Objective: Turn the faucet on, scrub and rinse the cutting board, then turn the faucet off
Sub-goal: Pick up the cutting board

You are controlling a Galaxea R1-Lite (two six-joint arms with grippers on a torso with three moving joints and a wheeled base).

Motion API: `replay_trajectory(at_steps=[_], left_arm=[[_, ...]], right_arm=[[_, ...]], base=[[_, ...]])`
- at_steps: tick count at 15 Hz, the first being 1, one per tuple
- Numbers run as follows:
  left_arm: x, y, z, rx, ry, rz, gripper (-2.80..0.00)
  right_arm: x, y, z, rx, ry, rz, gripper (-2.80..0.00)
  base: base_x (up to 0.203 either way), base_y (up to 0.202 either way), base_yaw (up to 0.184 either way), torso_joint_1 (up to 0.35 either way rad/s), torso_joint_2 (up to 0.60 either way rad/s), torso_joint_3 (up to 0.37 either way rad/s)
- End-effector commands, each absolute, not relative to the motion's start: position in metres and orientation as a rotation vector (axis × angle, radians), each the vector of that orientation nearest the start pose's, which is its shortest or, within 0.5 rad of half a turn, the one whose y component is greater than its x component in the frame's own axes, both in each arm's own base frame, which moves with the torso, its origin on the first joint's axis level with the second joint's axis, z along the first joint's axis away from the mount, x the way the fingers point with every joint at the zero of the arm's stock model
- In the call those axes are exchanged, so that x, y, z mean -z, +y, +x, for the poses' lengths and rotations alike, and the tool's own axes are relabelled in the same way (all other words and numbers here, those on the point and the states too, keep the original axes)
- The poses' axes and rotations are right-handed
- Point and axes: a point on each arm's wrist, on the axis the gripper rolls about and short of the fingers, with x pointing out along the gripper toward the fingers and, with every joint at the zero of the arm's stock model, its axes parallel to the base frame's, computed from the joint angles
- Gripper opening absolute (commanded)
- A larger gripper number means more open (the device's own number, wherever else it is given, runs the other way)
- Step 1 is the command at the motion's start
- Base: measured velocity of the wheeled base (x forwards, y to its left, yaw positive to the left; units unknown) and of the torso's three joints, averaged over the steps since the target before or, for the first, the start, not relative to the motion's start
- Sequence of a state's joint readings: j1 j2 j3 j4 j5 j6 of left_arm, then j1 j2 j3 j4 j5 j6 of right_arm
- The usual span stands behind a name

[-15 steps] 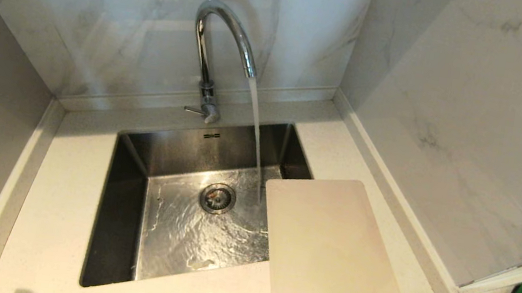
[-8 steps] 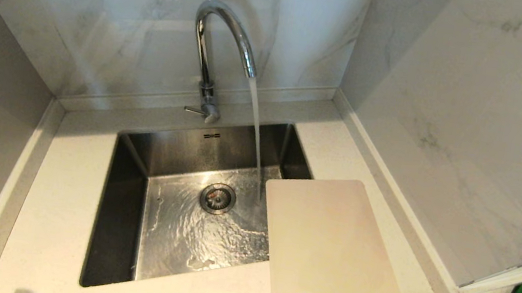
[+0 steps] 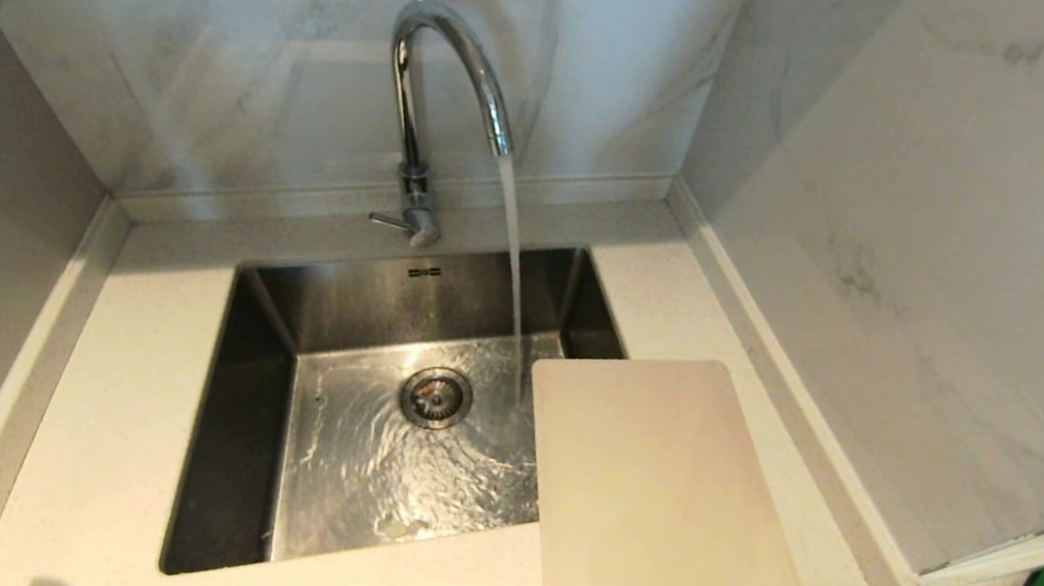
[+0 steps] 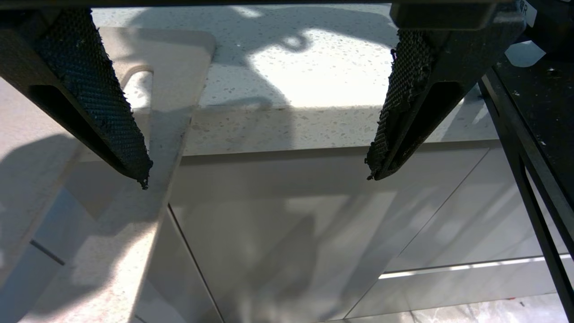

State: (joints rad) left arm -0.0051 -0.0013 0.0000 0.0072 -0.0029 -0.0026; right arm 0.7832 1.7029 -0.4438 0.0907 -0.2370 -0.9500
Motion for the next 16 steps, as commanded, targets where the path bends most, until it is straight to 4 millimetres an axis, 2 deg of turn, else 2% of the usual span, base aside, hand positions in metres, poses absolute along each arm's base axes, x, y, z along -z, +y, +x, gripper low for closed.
replay_trajectory(at_steps=[1,16], left_arm=[[-0.075,0.0,-0.023,0.008,0.006,-0.003,-2.8],[-0.075,0.0,-0.023,0.008,0.008,-0.003,-2.8]], right_arm=[[-0.053,0.128,0.136,-1.048,0.94,-1.479,0.0],[-0.047,0.13,0.149,-1.021,0.982,-1.479,0.0]], base=[[0.0,0.0,0.0,0.0,0.0,0.0],[0.0,0.0,0.0,0.0,0.0,0.0]])
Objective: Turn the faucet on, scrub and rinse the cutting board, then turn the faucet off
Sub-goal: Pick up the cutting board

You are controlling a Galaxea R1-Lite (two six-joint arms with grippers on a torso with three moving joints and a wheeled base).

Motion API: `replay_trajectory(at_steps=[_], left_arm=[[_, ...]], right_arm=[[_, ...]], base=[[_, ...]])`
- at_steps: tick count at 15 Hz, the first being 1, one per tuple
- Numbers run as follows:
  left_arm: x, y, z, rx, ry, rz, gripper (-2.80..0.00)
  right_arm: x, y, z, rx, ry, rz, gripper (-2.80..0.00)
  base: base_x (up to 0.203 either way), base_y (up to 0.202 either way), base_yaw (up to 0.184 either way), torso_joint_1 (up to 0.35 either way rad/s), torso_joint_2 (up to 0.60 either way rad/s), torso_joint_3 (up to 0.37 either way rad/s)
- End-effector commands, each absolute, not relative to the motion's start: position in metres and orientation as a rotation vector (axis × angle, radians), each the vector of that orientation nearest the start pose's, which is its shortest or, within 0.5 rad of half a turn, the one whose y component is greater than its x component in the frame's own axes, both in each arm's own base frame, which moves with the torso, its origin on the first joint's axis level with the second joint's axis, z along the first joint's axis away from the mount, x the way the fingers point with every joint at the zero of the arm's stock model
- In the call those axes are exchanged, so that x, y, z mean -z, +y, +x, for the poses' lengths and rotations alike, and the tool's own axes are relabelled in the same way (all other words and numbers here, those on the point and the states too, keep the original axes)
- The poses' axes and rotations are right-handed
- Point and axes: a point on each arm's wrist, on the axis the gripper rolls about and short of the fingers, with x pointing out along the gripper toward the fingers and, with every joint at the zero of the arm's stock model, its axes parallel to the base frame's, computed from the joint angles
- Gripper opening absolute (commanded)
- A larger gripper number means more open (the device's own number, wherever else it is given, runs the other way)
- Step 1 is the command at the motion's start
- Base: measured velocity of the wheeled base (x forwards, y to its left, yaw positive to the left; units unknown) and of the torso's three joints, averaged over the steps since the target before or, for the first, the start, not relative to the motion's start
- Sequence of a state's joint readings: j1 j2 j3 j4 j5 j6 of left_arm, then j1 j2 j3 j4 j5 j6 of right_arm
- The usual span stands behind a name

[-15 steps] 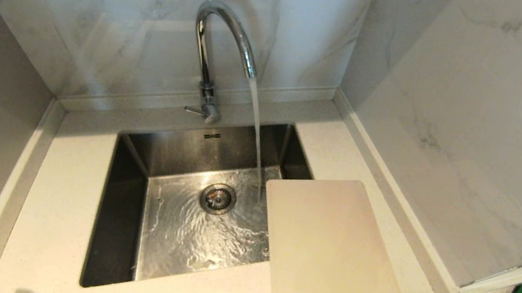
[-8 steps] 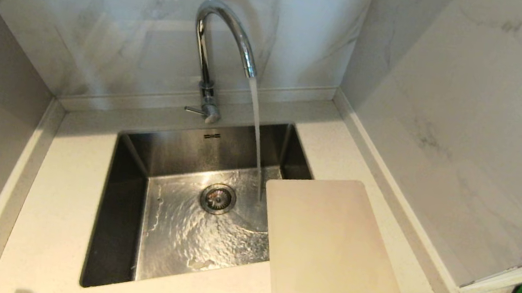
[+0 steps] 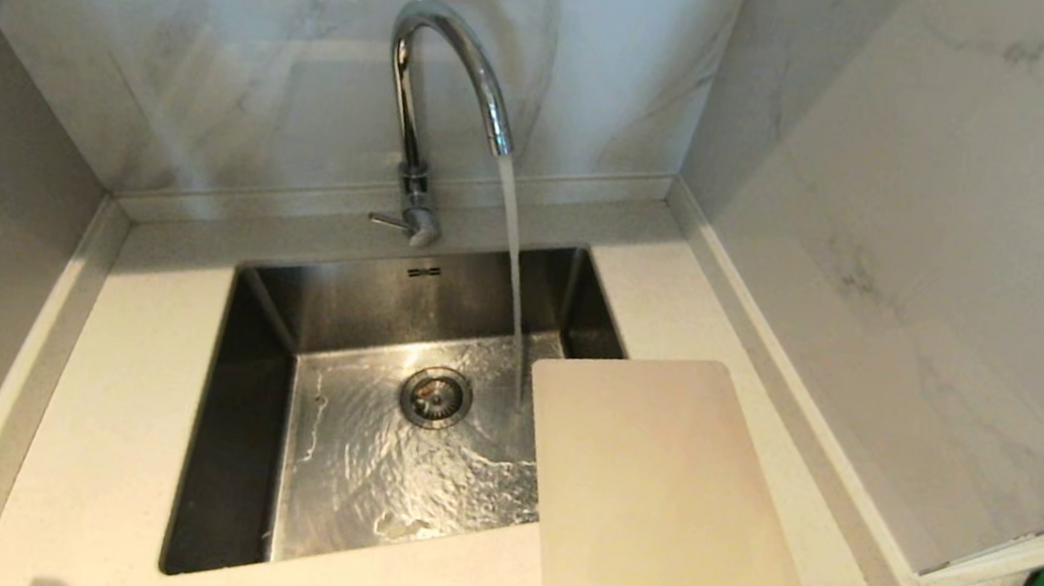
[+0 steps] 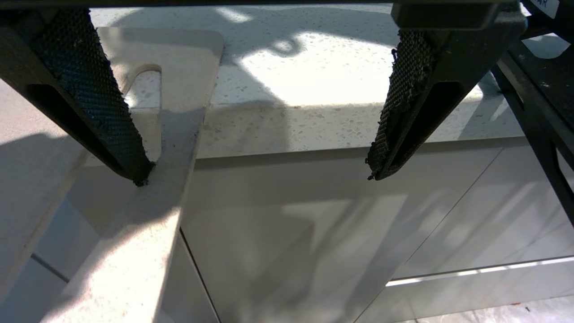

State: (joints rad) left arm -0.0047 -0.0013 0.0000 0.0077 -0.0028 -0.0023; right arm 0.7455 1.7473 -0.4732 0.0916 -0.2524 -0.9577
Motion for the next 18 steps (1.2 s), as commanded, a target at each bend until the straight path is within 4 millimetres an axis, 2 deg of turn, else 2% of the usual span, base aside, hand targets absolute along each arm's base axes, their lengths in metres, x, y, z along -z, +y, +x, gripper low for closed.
replay_trajectory(at_steps=[1,6,12,15,18], left_arm=[[-0.075,0.0,-0.023,0.008,0.008,-0.003,-2.8],[-0.075,0.0,-0.023,0.008,0.008,-0.003,-2.8],[-0.075,0.0,-0.023,0.008,0.008,-0.003,-2.8],[-0.075,0.0,-0.023,0.008,0.008,-0.003,-2.8],[-0.075,0.0,-0.023,0.008,0.008,-0.003,-2.8]], right_arm=[[-0.044,0.13,0.149,-1.027,0.999,-1.482,0.0],[-0.03,0.137,0.156,-1.024,0.982,-1.479,0.0],[-0.016,0.138,0.158,-1.046,1.042,-1.492,0.0],[-0.014,0.141,0.161,-1.031,1.0,-1.479,0.0],[-0.002,0.143,0.162,-1.027,0.978,-1.476,0.0]], base=[[0.0,0.0,0.0,0.0,0.0,0.0],[0.0,0.0,0.0,0.0,0.0,0.0],[0.0,0.0,0.0,0.0,0.0,0.0],[0.0,0.0,0.0,0.0,0.0,0.0],[0.0,0.0,0.0,0.0,0.0,0.0]])
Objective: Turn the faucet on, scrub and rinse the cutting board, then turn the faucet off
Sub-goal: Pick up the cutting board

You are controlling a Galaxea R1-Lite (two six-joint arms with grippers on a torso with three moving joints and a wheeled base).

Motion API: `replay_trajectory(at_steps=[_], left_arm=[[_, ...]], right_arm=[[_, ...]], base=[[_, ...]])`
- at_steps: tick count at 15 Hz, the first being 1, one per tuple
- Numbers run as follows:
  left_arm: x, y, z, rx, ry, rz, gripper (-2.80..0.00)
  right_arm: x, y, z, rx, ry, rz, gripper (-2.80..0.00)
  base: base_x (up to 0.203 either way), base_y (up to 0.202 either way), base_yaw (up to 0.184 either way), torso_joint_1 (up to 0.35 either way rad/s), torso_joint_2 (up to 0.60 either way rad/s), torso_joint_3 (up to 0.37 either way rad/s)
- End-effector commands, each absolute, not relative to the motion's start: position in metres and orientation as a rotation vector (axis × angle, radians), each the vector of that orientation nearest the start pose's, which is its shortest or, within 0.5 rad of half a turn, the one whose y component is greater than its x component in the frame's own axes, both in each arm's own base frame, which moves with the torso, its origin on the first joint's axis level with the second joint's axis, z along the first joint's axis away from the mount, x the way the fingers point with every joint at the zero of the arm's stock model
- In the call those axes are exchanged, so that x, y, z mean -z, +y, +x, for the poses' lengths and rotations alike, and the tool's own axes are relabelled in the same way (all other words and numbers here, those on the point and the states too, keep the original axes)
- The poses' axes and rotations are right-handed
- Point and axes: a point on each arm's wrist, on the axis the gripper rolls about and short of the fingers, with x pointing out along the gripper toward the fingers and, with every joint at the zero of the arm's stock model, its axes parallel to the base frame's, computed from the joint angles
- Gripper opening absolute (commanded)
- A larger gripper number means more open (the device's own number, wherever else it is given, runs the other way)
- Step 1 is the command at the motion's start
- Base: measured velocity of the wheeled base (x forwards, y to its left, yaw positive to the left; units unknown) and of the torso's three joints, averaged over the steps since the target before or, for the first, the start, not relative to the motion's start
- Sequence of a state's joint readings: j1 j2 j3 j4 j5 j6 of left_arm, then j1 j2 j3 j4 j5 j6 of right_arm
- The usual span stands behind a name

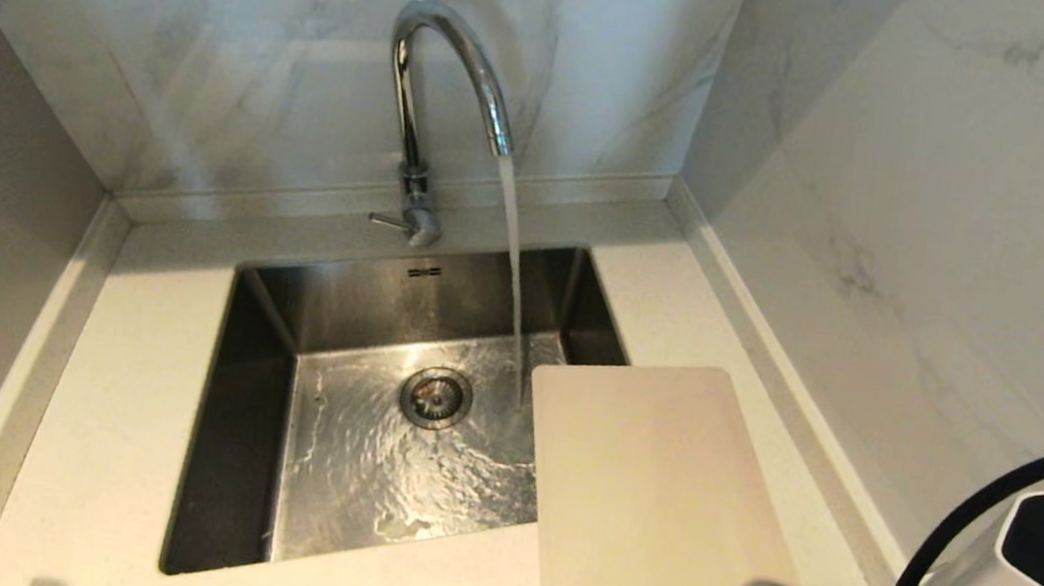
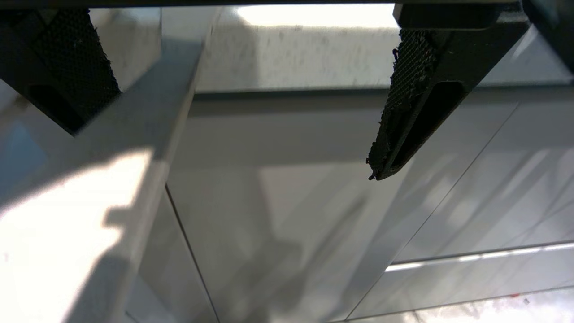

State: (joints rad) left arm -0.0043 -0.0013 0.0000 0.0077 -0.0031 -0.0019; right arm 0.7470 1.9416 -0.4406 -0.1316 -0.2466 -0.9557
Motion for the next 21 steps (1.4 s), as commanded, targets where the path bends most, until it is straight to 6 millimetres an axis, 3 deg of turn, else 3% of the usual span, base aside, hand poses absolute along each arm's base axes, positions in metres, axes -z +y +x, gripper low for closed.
replay_trajectory(at_steps=[1,4,11,12,21], left_arm=[[-0.075,0.0,-0.023,0.008,0.008,-0.003,-2.8],[-0.075,0.0,-0.023,0.008,0.008,-0.003,-2.8],[-0.075,0.0,-0.023,0.008,0.008,-0.003,-2.8],[-0.075,0.0,-0.023,0.008,0.008,-0.003,-2.8],[-0.075,0.0,-0.023,0.008,0.008,-0.003,-2.8]], right_arm=[[0.002,0.144,0.162,-1.026,0.971,-1.476,0.0],[0.012,0.145,0.162,-1.013,0.924,-1.471,0.0],[0.014,0.144,0.16,-1.001,0.933,-1.492,0.0],[0.014,0.143,0.159,-0.996,0.935,-1.496,-2.8],[0.026,0.142,0.159,-0.958,0.894,-1.498,-2.8]], base=[[0.0,0.0,0.0,0.0,0.0,0.0],[0.0,0.0,0.0,0.0,0.0,0.0],[0.0,0.0,0.0,0.0,0.0,0.0],[0.0,0.0,0.0,0.0,0.0,0.0],[0.0,0.0,0.0,0.0,0.0,0.0]])
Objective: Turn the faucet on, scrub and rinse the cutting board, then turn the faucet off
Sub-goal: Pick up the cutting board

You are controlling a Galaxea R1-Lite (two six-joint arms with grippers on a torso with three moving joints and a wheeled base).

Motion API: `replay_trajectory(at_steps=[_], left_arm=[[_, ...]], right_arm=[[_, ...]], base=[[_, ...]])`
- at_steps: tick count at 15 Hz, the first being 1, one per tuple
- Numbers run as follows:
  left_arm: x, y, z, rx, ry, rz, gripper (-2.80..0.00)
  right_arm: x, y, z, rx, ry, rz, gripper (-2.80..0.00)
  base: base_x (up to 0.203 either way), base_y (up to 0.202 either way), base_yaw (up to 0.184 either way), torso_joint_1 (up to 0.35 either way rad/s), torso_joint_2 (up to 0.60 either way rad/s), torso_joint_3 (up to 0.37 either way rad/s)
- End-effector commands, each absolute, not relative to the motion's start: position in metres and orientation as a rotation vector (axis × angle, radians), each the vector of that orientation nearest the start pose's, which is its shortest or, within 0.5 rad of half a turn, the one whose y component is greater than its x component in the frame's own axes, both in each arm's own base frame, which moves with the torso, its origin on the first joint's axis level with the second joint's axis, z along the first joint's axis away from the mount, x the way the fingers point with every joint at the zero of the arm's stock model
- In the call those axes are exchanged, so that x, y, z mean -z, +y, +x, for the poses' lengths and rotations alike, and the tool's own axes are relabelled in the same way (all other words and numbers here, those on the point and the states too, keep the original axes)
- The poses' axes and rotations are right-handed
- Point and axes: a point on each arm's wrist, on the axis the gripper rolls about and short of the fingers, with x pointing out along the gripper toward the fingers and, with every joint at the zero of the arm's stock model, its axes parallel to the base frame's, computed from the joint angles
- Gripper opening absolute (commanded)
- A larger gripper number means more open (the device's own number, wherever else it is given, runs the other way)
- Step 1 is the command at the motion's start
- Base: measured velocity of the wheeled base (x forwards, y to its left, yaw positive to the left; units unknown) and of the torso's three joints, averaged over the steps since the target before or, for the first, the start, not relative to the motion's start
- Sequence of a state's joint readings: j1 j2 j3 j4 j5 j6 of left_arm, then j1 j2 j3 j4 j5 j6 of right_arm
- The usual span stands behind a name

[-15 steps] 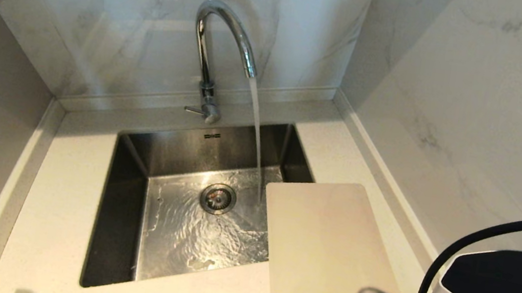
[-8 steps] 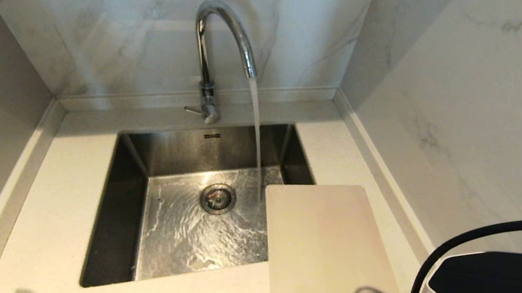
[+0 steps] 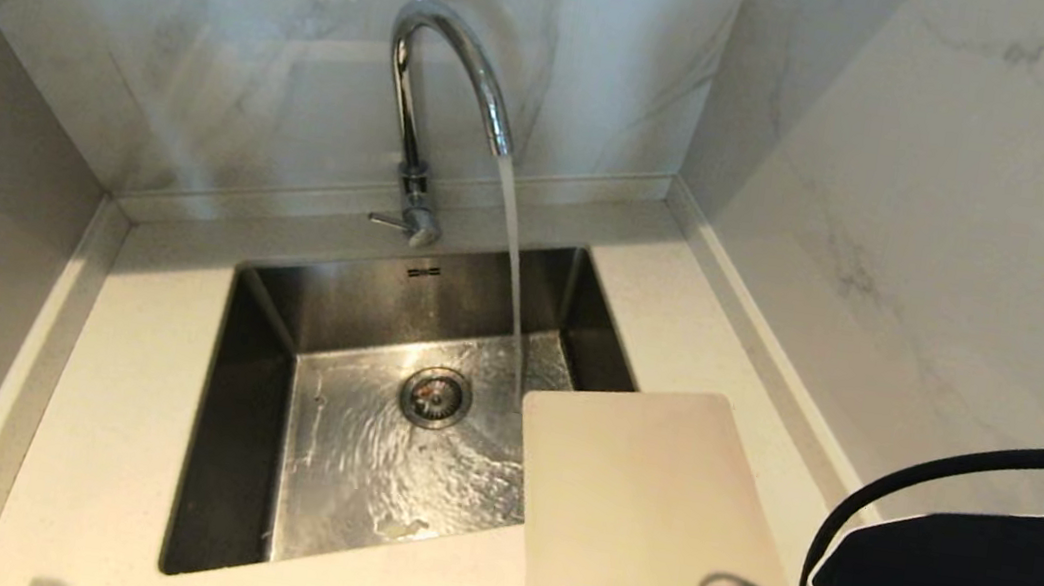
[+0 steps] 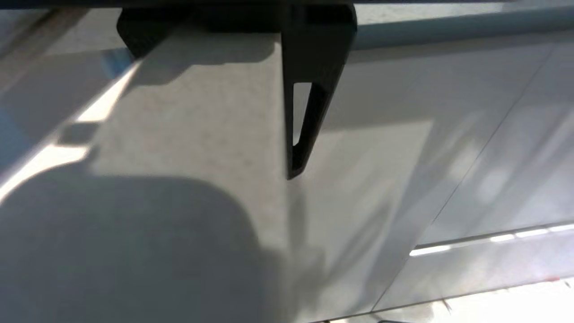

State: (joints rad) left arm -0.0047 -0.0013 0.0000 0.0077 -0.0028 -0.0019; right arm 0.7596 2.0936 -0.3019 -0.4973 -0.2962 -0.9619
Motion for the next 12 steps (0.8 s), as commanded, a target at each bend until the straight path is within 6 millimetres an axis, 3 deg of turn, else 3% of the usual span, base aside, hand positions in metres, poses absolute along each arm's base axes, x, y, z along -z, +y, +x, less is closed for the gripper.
replay_trajectory(at_steps=[1,4,12], left_arm=[[-0.075,0.0,-0.023,0.008,0.008,-0.003,-2.8],[-0.075,0.0,-0.023,0.008,0.008,-0.002,-2.8],[-0.075,0.0,-0.023,0.008,0.008,-0.003,-2.8]], right_arm=[[0.026,0.142,0.159,-0.949,0.896,-1.505,-2.8],[0.019,0.14,0.153,-0.913,0.865,-1.532,-2.8],[-0.034,0.129,0.121,-0.86,0.611,-1.497,-2.8]], base=[[0.0,0.0,0.0,0.0,0.0,0.0],[0.0,0.0,0.0,0.0,0.0,0.0],[0.0,0.0,0.0,0.0,0.0,0.0]])
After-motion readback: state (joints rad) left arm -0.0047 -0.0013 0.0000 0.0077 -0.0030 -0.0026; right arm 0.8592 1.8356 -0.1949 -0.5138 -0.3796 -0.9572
